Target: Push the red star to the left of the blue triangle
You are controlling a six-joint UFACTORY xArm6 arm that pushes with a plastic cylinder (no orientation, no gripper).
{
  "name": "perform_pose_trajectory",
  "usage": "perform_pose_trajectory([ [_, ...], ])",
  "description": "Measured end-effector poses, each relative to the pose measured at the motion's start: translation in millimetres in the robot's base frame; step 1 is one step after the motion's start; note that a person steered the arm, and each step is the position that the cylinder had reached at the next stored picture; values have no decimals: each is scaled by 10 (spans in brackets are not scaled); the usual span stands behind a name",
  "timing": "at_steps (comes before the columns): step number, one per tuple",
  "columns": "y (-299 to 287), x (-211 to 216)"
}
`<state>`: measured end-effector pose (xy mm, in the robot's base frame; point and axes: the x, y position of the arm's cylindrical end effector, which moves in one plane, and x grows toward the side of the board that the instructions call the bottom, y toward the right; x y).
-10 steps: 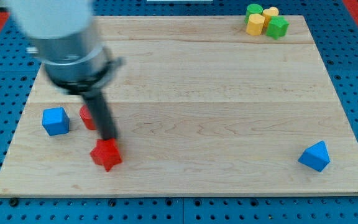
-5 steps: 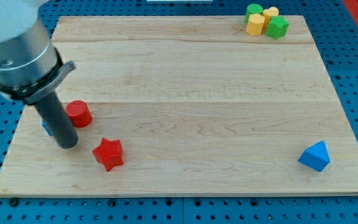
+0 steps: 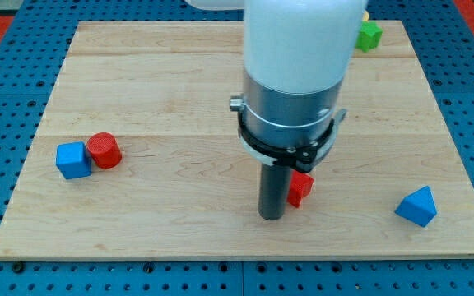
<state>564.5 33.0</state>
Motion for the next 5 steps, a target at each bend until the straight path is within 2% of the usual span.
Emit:
perform_pose_trajectory([
  [1,13,-251],
  [2,316,-485],
  [3,271,-486],
  [4,4,-702],
  [5,329,-912],
])
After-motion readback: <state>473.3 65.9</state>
